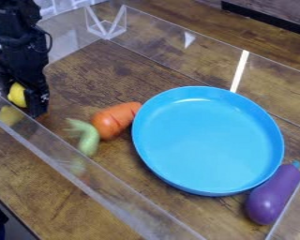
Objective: Put the lemon on the blue tray
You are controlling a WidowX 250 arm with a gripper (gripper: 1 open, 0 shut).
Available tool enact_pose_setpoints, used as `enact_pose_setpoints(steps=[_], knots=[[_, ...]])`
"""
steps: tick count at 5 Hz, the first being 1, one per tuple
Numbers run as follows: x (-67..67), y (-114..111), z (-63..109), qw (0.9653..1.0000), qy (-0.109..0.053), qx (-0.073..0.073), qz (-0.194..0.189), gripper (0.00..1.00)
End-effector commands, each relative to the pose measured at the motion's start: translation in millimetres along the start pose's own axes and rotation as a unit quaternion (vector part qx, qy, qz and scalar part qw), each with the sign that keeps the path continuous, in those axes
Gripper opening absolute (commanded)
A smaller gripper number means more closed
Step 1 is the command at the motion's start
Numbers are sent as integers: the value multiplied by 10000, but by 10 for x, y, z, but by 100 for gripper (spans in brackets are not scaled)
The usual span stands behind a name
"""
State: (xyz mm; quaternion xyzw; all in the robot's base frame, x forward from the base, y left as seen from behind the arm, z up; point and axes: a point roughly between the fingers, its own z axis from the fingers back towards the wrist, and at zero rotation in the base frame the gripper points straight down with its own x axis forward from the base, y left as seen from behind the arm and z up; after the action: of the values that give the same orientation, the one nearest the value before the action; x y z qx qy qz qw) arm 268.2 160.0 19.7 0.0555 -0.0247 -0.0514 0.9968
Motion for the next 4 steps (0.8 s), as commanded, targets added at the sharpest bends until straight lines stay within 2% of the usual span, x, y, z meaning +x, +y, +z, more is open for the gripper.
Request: enact_pose_setpoints(steps=[1,2,3,4], knots=[[25,50,28,9999,-100,33,65,0],[40,77,23,9999,-120,35,118,0],[42,45,35,9998,-140,-12,135,100],[40,-5,42,9997,-177,-94,126,100]])
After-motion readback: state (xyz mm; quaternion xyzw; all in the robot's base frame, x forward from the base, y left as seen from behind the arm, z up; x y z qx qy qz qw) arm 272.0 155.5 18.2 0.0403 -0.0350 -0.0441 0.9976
